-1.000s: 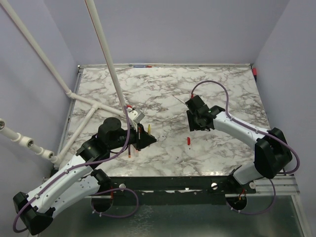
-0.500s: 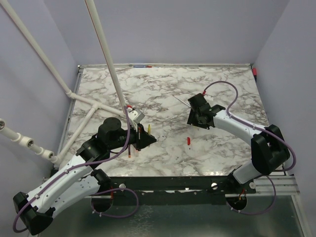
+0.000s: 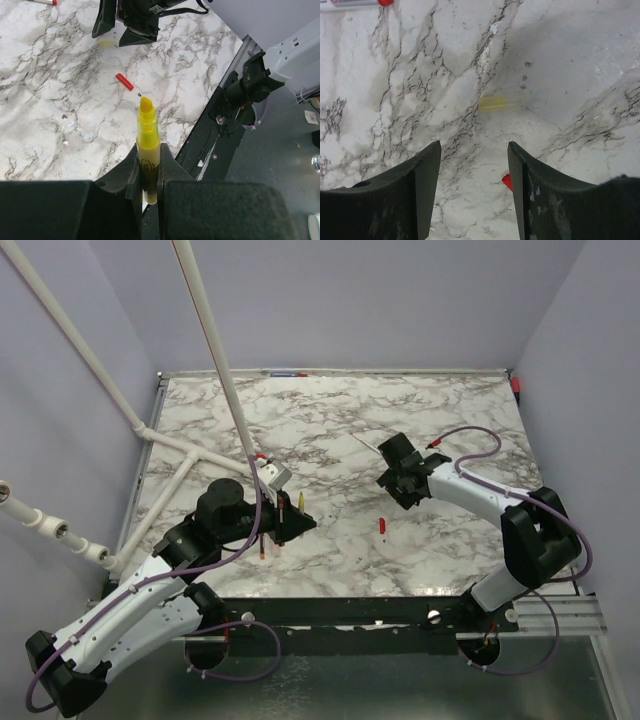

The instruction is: Insert the pens into the pen caps

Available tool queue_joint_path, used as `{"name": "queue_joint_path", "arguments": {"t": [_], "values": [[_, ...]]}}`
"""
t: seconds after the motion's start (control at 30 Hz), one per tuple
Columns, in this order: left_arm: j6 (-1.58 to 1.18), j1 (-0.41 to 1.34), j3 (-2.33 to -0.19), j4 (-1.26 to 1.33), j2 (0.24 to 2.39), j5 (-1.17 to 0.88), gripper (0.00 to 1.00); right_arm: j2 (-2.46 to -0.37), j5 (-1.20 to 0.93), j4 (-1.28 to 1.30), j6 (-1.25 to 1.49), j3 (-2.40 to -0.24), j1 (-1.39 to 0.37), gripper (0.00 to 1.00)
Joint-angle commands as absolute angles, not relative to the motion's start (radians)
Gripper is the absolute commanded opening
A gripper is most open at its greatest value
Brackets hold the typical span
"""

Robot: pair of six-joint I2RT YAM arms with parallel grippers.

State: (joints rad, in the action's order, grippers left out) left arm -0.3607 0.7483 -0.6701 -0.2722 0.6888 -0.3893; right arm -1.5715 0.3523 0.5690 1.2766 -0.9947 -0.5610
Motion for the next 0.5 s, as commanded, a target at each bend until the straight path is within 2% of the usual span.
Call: {"name": "queue_joint_path", "arguments": {"t": [0.0,0.47], "values": [[-0.350,0.748,-0.656,-0.275,0.675,-0.373,0.00,-1.605,0.439,0.632,1.438,-1.027,-0.555,0.60],[-0.349,0.747,-0.656,-0.276,0.670,-0.370,0.00,-1.653,0.450,0.603,1.569,-1.000,-0.524,0.57]]}}
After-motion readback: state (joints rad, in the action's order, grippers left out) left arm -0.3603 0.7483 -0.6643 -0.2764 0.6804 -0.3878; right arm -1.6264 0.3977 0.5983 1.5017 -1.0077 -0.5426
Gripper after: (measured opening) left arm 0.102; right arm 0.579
